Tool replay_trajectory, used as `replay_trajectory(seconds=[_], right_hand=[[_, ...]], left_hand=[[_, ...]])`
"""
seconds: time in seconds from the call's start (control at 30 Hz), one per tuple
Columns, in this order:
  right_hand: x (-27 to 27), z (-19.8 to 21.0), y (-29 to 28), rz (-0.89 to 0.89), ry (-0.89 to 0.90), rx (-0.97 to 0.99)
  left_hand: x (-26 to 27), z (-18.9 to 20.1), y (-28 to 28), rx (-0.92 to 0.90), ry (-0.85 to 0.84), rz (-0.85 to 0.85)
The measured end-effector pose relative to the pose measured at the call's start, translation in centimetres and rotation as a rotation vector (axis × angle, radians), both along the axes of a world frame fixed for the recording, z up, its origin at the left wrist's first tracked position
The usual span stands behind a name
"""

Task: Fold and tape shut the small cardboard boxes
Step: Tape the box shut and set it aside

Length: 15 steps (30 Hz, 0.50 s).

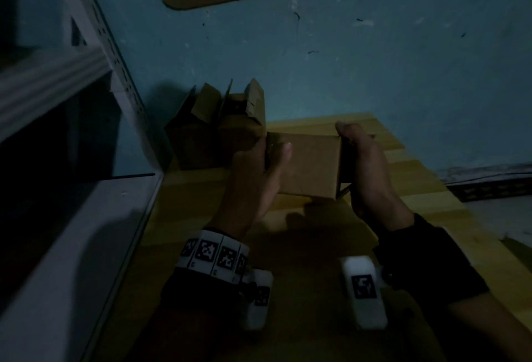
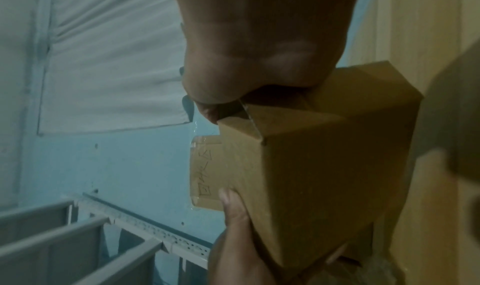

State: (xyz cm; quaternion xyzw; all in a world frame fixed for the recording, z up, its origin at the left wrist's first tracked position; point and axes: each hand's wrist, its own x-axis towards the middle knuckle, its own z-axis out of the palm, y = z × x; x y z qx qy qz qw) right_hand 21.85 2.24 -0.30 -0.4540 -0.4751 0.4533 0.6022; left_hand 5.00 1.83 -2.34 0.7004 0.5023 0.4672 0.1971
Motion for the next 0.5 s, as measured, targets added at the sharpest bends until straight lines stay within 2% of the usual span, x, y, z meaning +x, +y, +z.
replay_trajectory(seconds=[0.17,0.33,0.5], right_hand=[[0.18,0.06,0.13,0.006,0.048,0.001],[0.35,0.04,0.13,-0.003,0.038,-0.001],[0.58,-0.03,0.19,0.008,0.054,-0.015]], left_hand=[[0.00,-0.20,0.39,0.050,0.055,0.044],[0.01,-0.01,0.07,0.061,0.014,0.006],[-0.54,0.27,-0.26,0.088,-0.138,-0.098]])
